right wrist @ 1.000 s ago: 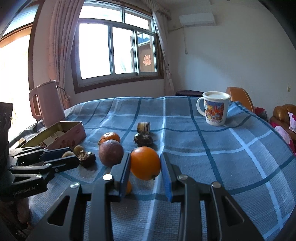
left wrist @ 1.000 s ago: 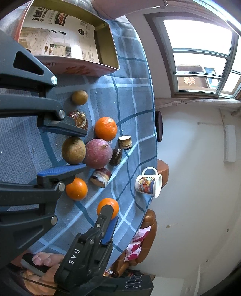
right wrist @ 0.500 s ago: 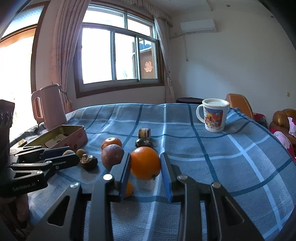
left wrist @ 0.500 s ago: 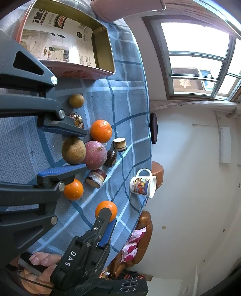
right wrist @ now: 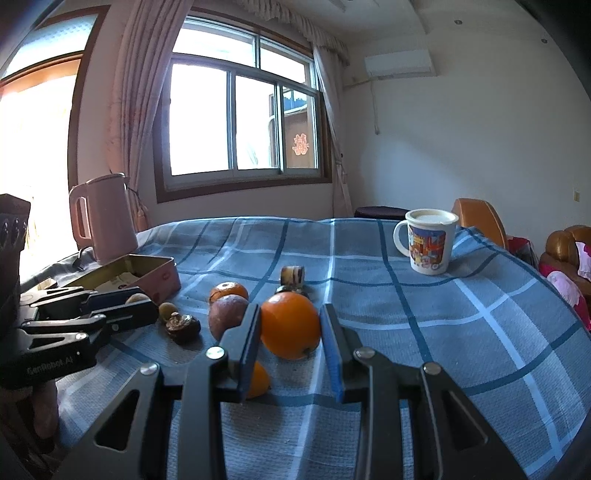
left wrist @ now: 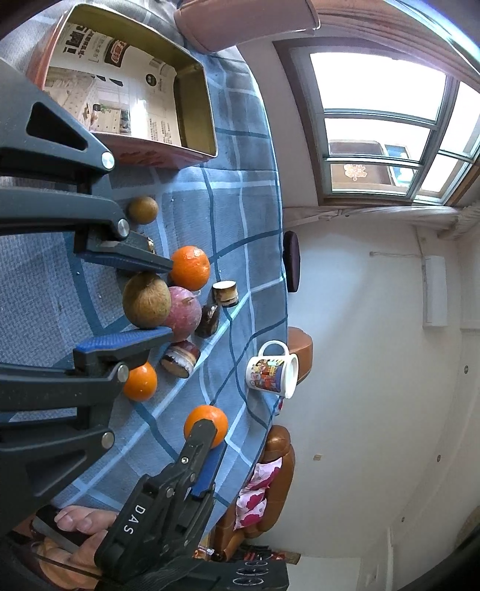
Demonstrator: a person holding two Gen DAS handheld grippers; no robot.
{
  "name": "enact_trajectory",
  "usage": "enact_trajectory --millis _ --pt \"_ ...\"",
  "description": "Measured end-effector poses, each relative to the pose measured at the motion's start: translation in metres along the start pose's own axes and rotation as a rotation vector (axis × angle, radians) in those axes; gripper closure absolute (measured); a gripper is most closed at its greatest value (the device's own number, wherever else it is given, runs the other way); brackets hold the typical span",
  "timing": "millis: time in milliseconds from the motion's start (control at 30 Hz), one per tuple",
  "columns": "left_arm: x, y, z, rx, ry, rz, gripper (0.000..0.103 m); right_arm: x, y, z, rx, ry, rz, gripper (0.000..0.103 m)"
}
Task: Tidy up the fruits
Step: 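Close the left gripper on the brown kiwi and lift it while the right gripper holds the orange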
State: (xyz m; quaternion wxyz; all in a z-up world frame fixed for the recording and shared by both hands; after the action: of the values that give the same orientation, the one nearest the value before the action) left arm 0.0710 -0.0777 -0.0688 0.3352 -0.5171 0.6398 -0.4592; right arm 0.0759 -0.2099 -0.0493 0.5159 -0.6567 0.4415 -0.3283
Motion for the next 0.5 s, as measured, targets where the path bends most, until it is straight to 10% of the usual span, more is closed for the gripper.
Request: enact_trajectory --millis 500 --pt "0.0060 -0.0032 -0.0080 0.056 -0.029 0.033 0.071 -0.0032 -0.0013 -0.0079 0.048 -0.014 -0.014 0.068"
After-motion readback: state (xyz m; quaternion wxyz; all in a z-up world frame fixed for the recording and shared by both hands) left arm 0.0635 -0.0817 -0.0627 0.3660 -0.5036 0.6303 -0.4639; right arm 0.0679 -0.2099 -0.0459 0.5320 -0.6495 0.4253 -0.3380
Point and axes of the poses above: each gripper's, at about its wrist camera, not at the fingertips, and z roughly the way its jaws point, x to its right, y to its underside, the point moved 4 cm from there along z, roughly the way its jaws point, and after that the axes turned 4 degrees about x, right-handed, at the moved point
